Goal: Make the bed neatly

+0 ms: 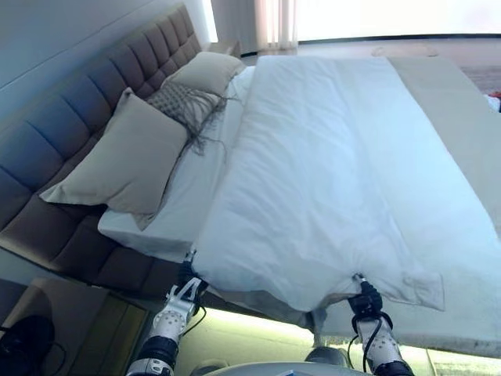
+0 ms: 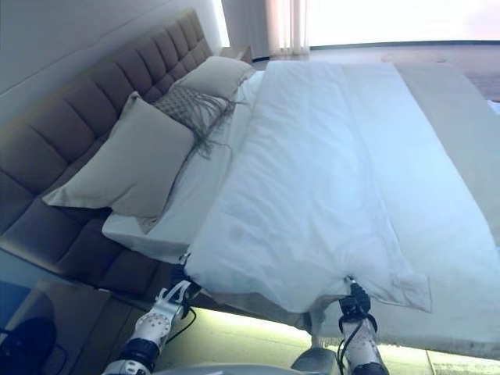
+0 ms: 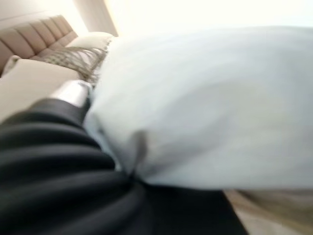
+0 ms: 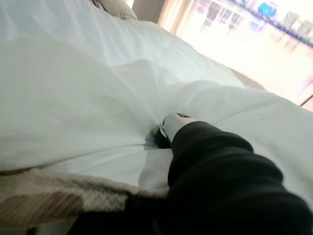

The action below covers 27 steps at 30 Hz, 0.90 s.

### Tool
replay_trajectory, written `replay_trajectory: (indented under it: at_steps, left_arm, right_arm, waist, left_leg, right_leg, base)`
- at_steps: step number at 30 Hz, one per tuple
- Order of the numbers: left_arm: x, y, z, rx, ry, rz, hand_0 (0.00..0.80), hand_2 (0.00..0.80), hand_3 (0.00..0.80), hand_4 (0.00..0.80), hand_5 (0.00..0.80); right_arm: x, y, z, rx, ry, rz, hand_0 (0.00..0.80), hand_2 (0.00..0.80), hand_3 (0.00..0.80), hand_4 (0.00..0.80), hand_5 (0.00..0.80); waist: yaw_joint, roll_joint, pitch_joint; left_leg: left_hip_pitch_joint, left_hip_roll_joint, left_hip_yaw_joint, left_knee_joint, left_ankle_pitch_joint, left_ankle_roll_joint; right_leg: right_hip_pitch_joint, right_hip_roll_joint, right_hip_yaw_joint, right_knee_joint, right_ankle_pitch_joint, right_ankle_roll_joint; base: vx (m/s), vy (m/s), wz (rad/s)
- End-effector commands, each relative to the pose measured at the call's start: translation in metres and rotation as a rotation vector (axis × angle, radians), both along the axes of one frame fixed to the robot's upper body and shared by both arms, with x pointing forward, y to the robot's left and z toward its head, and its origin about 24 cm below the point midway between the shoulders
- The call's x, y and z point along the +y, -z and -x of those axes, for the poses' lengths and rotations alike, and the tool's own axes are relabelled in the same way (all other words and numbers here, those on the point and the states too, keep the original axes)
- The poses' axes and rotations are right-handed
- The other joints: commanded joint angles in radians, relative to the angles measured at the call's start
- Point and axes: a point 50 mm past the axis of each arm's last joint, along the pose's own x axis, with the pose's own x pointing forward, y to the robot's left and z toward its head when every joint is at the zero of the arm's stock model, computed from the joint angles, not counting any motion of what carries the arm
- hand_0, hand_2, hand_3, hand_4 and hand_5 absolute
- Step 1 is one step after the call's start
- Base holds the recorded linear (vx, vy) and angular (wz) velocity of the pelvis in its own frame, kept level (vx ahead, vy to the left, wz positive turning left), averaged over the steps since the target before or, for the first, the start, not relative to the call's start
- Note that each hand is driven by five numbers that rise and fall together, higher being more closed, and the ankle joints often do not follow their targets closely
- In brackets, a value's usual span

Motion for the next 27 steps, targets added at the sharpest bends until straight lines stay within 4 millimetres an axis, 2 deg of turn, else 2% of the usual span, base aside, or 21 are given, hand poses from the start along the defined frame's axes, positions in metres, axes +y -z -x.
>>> replay_trajectory:
  at_steps: [1,3,4,5,7,9,11,12,13,15,19,23,27]
  left_arm:
    - [0.053,-0.039,-0.021,-0.228,-0.114,-0.157,0.800,0.800,0.800,0.800,0.800]
    - [0.052,-0.049,-0.032,-0.273,-0.144,-0.170,0.800,0.800,0.800,0.800,0.800]
    - [0.054,-0.051,-0.035,-0.289,-0.166,-0.161,0.800,0.800,0.800,0.800,0.800]
    - [0.057,-0.053,-0.039,-0.308,-0.198,-0.146,0.800,0.800,0.800,0.800,0.800]
    - [0.057,-0.060,-0.049,-0.324,-0.195,-0.151,0.800,0.800,0.800,0.800,0.800]
    - [0.053,-0.067,-0.060,-0.342,-0.179,-0.150,0.800,0.800,0.800,0.800,0.800]
    - [0.044,-0.079,-0.077,-0.382,-0.169,-0.142,0.800,0.800,0.800,0.800,0.800]
    - [0.038,-0.085,-0.086,-0.402,-0.161,-0.131,0.800,0.800,0.800,0.800,0.800]
    - [0.033,-0.087,-0.090,-0.409,-0.157,-0.124,0.800,0.800,0.800,0.800,0.800]
    - [0.025,-0.085,-0.093,-0.406,-0.163,-0.093,0.800,0.800,0.800,0.800,0.800]
    - [0.013,-0.072,-0.081,-0.390,-0.177,-0.049,0.800,0.800,0.800,0.800,0.800]
    - [0.007,-0.075,-0.084,-0.416,-0.168,-0.049,0.800,0.800,0.800,0.800,0.800]
    - [0.009,-0.086,-0.093,-0.474,-0.175,-0.044,0.800,0.800,0.800,0.800,0.800]
  right_arm:
    - [0.003,-0.025,-0.032,-0.190,-0.009,-0.015,0.800,0.800,0.800,0.800,0.800]
    - [0.007,-0.037,-0.052,-0.246,-0.042,0.010,0.800,0.800,0.800,0.800,0.800]
    - [0.007,-0.040,-0.059,-0.261,-0.070,0.018,0.800,0.800,0.800,0.800,0.800]
    - [0.009,-0.045,-0.070,-0.278,-0.110,0.037,0.800,0.800,0.800,0.800,0.800]
    - [0.013,-0.050,-0.079,-0.301,-0.130,0.048,0.800,0.800,0.800,0.800,0.800]
    - [0.011,-0.054,-0.085,-0.327,-0.133,0.074,0.800,0.800,0.800,0.800,0.800]
    - [0.009,-0.068,-0.098,-0.374,-0.131,0.095,0.800,0.800,0.800,0.800,0.800]
    - [0.004,-0.075,-0.105,-0.394,-0.129,0.119,0.800,0.800,0.800,0.800,0.800]
    - [0.001,-0.079,-0.109,-0.399,-0.129,0.141,0.800,0.800,0.800,0.800,0.800]
    - [-0.008,-0.088,-0.116,-0.388,-0.139,0.194,0.800,0.800,0.800,0.800,0.800]
    - [-0.035,-0.089,-0.109,-0.326,-0.150,0.274,0.800,0.800,0.800,0.800,0.800]
    - [-0.051,-0.091,-0.110,-0.314,-0.130,0.310,0.800,0.800,0.800,0.800,0.800]
    - [-0.056,-0.091,-0.115,-0.358,-0.058,0.222,0.800,0.800,0.800,0.800,0.800]
  waist:
    - [0.037,-0.001,0.018]
    - [0.044,0.008,0.059]
    - [0.048,0.008,0.075]
    - [0.054,0.012,0.102]
    - [0.065,0.020,0.128]
    - [0.067,0.027,0.148]
    - [0.056,0.035,0.174]
    - [0.046,0.041,0.187]
    - [0.040,0.046,0.193]
    - [0.023,0.069,0.203]
    - [0.002,0.113,0.203]
    - [0.005,0.127,0.224]
    - [0.004,0.123,0.268]
  left_leg:
    - [-0.138,0.001,-0.036,0.059,0.074,0.064]
    - [-0.206,0.021,-0.084,0.092,0.079,0.049]
    - [-0.233,0.032,-0.120,0.112,0.079,0.040]
    - [-0.259,0.047,-0.177,0.127,0.084,0.029]
    - [-0.269,0.066,-0.188,0.106,0.104,0.022]
    - [-0.280,0.077,-0.174,0.065,0.135,0.017]
    - [-0.323,0.085,-0.134,0.018,0.181,0.006]
    - [-0.348,0.078,-0.097,0.010,0.197,0.002]
    - [-0.363,0.068,-0.081,0.012,0.201,0.002]
    - [-0.381,0.040,-0.058,0.032,0.202,0.002]
    - [-0.379,0.012,-0.019,0.057,0.187,0.004]
    - [-0.424,0.010,-0.011,0.081,0.182,0.009]
    - [-0.494,0.013,-0.020,0.127,0.178,0.007]
  right_leg:
    - [-0.086,0.054,0.072,-0.005,0.119,0.005]
    - [-0.148,0.091,0.109,-0.013,0.121,0.003]
    - [-0.163,0.108,0.126,-0.016,0.119,0.002]
    - [-0.184,0.131,0.153,-0.016,0.116,0.000]
    - [-0.184,0.136,0.143,-0.028,0.116,0.001]
    - [-0.190,0.125,0.111,-0.035,0.121,0.004]
    - [-0.215,0.107,0.067,-0.050,0.132,0.006]
    - [-0.229,0.090,0.041,-0.055,0.142,0.004]
    - [-0.238,0.074,0.032,-0.055,0.148,0.004]
    - [-0.260,0.038,0.032,-0.041,0.155,0.005]
    - [-0.260,-0.016,0.042,-0.048,0.164,0.013]
    - [-0.296,-0.028,0.048,-0.031,0.158,0.014]
    - [-0.354,-0.029,0.063,0.002,0.150,0.013]
  base:
    - [-0.274,-0.056,0.18]
    - [-0.332,-0.049,0.13]
    - [-0.323,-0.036,-0.06]
    - [-0.239,-0.019,-0.20]
    - [-0.154,-0.006,-0.47]
    - [-0.192,0.045,-0.28]
    - [-0.288,0.133,0.11]
    - [-0.205,0.168,0.31]
    - [-0.163,0.238,0.48]
    - [-0.026,0.345,0.51]
    - [0.058,0.327,0.20]
    - [-0.066,0.124,0.07]
    - [-0.101,0.034,0.02]
